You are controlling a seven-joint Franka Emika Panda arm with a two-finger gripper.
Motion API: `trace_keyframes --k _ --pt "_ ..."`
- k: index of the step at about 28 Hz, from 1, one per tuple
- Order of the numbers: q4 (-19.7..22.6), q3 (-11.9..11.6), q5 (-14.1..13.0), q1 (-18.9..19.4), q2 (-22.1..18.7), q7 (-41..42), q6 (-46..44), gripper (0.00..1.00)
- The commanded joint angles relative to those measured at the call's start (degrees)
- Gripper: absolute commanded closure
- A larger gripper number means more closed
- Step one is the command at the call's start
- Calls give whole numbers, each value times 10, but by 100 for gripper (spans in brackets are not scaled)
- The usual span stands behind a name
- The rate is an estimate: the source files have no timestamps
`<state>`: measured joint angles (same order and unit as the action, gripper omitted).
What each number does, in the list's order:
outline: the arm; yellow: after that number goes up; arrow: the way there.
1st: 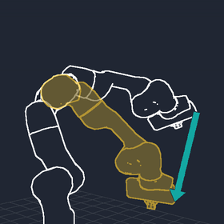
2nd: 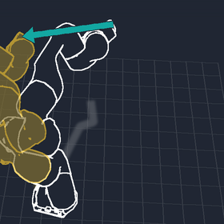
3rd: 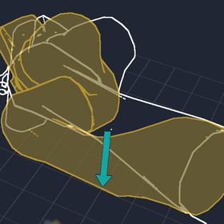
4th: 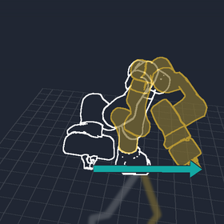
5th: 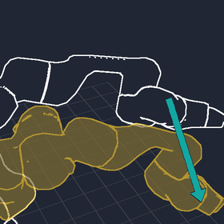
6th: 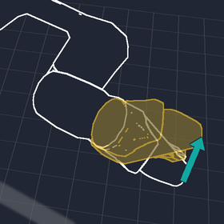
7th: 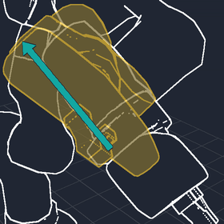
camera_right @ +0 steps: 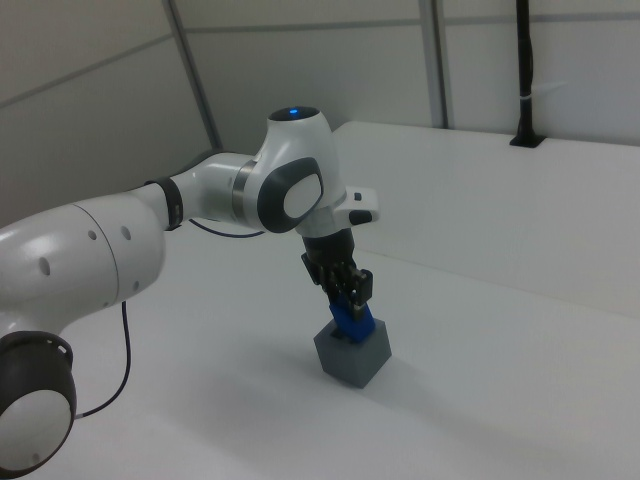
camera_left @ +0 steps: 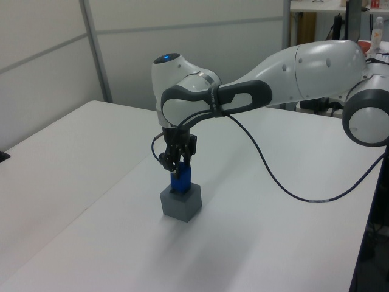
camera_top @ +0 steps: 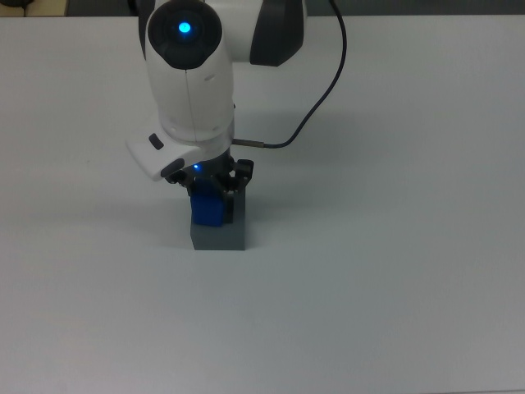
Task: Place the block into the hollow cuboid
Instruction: 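Lower the blue block into the opening and open the gripper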
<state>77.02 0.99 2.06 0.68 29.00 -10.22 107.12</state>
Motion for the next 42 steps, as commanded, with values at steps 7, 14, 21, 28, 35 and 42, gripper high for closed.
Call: trace_keyframes --k 7,14,21,28,35,42 --pt "-17 -4 -4 13 5 1 -23 98" --pt "-13 -7 -1 14 5 13 -24 97" --pt "-13 -6 -1 16 4 29 -31 96" --pt "-13 -7 -2 16 4 28 -31 38" --pt "-12 -6 1 16 4 27 -30 10" --pt "-12 -6 1 16 4 25 -30 0"
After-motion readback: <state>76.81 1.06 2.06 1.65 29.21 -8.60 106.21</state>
